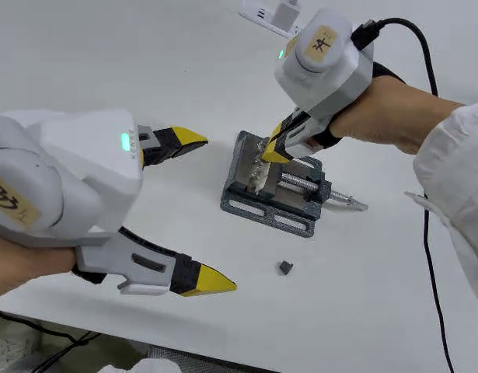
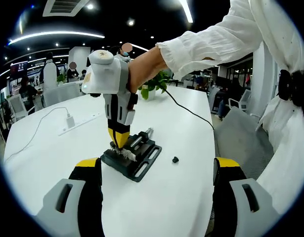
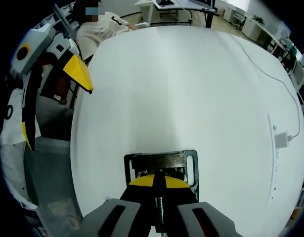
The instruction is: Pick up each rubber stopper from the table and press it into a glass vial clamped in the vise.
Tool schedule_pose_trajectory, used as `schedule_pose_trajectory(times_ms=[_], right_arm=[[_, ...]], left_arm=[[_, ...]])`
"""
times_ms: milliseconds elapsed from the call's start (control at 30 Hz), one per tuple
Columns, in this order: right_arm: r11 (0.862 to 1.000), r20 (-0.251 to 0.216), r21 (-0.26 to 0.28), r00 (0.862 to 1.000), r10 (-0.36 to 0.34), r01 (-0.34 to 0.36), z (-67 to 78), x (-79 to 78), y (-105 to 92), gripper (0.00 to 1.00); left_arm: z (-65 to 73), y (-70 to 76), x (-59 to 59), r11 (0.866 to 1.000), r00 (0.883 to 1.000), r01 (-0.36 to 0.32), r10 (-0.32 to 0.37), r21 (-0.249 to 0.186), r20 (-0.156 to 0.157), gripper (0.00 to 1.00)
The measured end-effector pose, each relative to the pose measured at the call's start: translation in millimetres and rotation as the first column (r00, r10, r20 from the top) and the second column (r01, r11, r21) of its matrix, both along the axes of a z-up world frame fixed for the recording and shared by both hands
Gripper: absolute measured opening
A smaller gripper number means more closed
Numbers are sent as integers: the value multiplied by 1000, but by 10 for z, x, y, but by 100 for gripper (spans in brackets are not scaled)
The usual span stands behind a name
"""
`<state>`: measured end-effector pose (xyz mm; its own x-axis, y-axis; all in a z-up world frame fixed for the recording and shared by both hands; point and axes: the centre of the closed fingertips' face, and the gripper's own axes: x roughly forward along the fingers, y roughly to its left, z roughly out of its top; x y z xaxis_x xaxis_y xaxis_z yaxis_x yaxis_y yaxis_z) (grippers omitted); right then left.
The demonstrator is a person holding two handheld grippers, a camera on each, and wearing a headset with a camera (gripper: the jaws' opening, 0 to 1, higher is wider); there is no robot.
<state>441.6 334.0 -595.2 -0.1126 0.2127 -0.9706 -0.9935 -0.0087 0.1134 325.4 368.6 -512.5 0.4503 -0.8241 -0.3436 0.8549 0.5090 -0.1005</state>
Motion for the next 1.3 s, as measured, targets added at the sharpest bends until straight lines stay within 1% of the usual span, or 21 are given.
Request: schedule_pose_trajectory(times_ms=[33,167,233,333,400,467,567,800,900,1067,1300], right_arm=[[1000,1,12,1000,-11,11,6,-9,-3,0],[999,29,49,1000,-1,0,13,-20,-10,0],[998,43,67,999,5,-8,9,-17,2,0],[996,48,89,999,-4,0,5,-5,10,0],[995,49,103,999,-19,14,13,-21,7,0],[994,58,113,998,-12,6,13,-31,20,0],[992,74,125,997,-7,-2,26,-59,17,0],[988,81,156,996,-27,14,47,-99,16,0],[987,81,162,996,-34,20,41,-74,30,0],[985,86,172,996,-36,20,52,-95,28,1],[982,87,185,995,-43,26,27,-79,30,1]], left_arm=[[-7,3,-4,1000,1000,0,0,1,-2,92],[-47,4,-18,1000,1000,3,-3,7,-14,92],[-47,-7,-22,1000,1000,8,-8,6,-14,92],[-47,-18,-21,1000,1000,15,-15,13,-13,92],[-31,-22,-11,1000,1000,14,-14,9,-13,92],[-26,-26,-13,1000,1000,16,-16,12,-12,92],[-37,-34,-26,1000,1000,22,-22,20,-14,92],[-31,-40,-53,999,999,30,-29,27,-16,92],[-33,-33,-57,999,999,31,-30,31,-17,92],[-50,-29,-67,999,999,33,-33,38,-19,93],[-64,-28,-83,998,999,42,-41,47,-23,93]])
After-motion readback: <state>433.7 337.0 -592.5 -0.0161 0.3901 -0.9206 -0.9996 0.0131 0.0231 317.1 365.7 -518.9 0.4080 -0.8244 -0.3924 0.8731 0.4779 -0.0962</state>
